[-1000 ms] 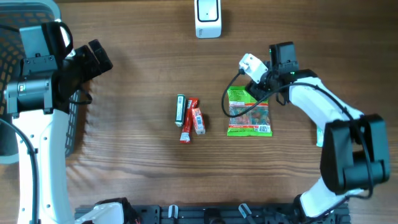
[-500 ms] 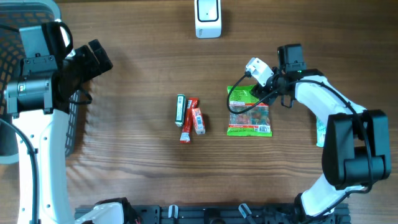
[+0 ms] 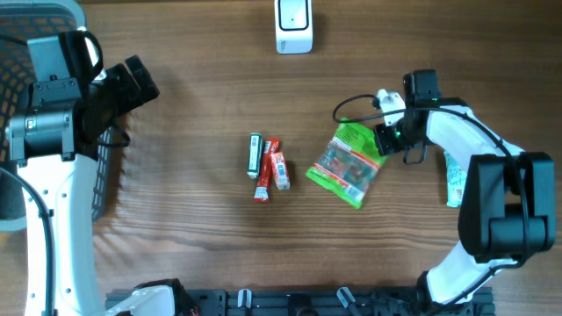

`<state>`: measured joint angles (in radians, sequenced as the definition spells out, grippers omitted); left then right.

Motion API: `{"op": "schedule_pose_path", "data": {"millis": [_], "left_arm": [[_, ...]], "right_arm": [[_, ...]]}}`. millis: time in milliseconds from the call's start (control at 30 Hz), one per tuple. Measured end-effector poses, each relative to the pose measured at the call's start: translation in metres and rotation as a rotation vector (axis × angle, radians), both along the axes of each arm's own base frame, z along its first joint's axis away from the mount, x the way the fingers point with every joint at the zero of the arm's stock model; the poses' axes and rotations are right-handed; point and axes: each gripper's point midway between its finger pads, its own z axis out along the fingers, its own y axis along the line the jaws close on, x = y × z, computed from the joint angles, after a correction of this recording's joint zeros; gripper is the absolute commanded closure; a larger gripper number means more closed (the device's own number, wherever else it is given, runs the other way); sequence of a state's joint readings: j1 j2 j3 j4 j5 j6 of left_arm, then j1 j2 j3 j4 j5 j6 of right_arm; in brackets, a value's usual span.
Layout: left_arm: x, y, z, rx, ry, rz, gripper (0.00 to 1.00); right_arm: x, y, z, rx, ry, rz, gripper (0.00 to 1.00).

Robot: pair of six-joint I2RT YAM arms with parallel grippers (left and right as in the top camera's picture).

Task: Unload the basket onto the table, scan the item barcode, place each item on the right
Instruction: 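Grasp the green snack bag's edge with the right gripper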

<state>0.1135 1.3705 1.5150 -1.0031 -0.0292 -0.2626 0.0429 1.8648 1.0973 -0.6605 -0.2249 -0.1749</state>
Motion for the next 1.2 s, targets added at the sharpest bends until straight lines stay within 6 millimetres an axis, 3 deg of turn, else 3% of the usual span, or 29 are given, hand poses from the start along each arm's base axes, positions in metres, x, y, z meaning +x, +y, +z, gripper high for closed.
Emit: {"op": "schedule_pose_path", "data": {"millis": [200,267,367,433,600,833,1067,1133,1200], "left_arm": [[0.000,0.000,0.000,0.000,0.000,0.000,0.00],[0.000,0.000,0.000,0.000,0.000,0.000,0.00],[0.000,0.000,0.000,0.000,0.000,0.000,0.00],[0.000,0.000,0.000,0.000,0.000,0.000,0.00],[0.000,0.000,0.000,0.000,0.000,0.000,0.00],[0.000,0.000,0.000,0.000,0.000,0.000,0.00],[0.000,0.000,0.000,0.000,0.000,0.000,0.00],[0.000,0.000,0.000,0.000,0.000,0.000,0.00],[0.000,0.000,0.000,0.000,0.000,0.000,0.00]], "right_arm": [[-0.056,-0.004,0.001,-0.013,0.283,-0.262,0.69],[-0.068,-0.003,0.003,-0.017,0.342,-0.292,0.44],[-0.090,-0.002,0.009,-0.017,0.433,-0.276,0.36],[-0.089,0.000,0.013,-0.010,0.435,-0.260,0.31],[-0.061,0.002,0.024,0.017,0.326,-0.221,0.16],[-0.042,0.017,0.026,0.081,0.222,-0.118,0.15],[-0.058,0.038,0.007,0.099,0.200,-0.010,0.16],[-0.057,0.039,0.005,0.096,0.170,-0.002,0.20],[-0.056,0.038,0.004,0.085,0.133,0.005,0.40]]}}
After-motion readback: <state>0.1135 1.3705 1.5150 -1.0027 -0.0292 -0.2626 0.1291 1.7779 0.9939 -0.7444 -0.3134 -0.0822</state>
